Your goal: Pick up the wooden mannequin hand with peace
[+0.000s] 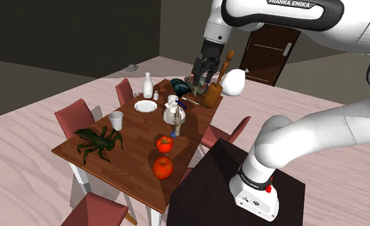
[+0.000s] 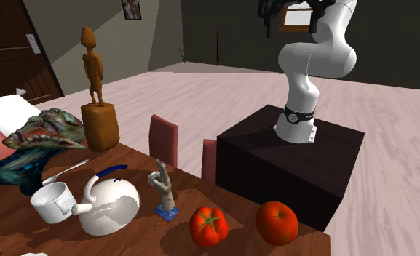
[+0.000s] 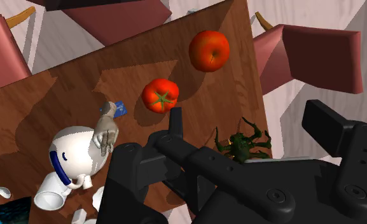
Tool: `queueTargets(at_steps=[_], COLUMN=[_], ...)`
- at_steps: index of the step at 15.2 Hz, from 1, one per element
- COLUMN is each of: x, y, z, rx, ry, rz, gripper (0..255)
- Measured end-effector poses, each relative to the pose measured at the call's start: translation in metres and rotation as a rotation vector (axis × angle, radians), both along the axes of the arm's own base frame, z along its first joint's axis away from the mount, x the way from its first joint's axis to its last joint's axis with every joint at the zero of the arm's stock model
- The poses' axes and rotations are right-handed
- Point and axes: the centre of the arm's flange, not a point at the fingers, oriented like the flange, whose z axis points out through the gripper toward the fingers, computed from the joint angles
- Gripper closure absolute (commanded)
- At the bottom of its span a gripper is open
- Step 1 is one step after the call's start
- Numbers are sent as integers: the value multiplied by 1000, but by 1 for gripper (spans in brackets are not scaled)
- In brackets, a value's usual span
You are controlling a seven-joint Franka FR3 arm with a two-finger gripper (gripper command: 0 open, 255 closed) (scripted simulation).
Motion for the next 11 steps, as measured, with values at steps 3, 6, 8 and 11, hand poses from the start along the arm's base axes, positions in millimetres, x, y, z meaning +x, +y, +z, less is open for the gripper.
queueTargets(at_steps=[3, 6, 8, 11], x=[10, 30, 41, 68], y=[-7, -22, -35, -51], z=[-11, -37, -56, -83], rx=[-1, -2, -3, -4], ry=[2, 6, 8, 12], rz=[2, 8, 12, 18], gripper=[0, 0, 0, 0])
